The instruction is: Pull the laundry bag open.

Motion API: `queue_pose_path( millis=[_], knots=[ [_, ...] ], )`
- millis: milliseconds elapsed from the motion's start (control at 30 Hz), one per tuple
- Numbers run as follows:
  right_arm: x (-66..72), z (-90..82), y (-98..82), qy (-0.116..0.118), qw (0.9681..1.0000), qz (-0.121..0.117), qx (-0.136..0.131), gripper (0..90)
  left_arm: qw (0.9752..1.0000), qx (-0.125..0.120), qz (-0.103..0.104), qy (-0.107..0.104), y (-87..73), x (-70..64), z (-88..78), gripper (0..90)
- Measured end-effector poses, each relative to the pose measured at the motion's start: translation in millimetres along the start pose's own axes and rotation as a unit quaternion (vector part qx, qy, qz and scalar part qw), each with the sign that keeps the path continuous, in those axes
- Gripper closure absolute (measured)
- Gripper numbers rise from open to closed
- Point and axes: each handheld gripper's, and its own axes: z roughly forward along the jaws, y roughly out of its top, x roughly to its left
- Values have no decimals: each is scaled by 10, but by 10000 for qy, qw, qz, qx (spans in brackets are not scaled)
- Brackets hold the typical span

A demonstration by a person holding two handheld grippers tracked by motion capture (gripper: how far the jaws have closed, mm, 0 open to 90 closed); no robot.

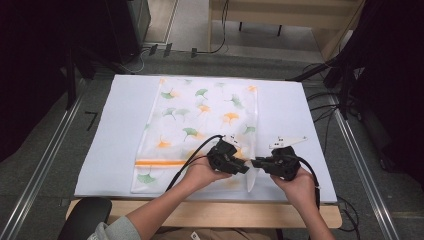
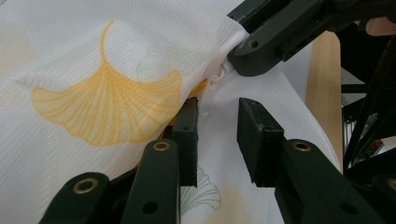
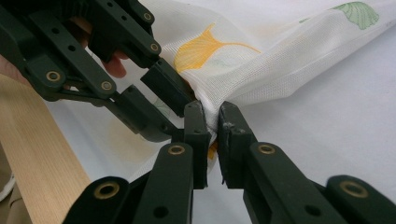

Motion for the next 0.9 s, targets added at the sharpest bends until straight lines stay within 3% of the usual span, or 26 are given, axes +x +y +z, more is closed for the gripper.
queue_pose_path(
  millis=[400,500,600,667,900],
  knots=[
    [9,15,2,1,10000,-39,46,847,10000,-43,-6,-64,31,-2,24,832],
    [17,19,4,15,10000,-38,69,847,10000,-28,-21,-75,34,0,28,830],
    [22,21,7,16,10000,-44,72,848,9999,-50,-94,-50,41,7,35,807],
    [21,22,6,22,10000,-40,69,848,10000,-17,-13,13,48,1,40,809],
    [25,19,9,91,9999,-35,56,848,10000,6,1,82,49,-7,42,894]
  ],
)
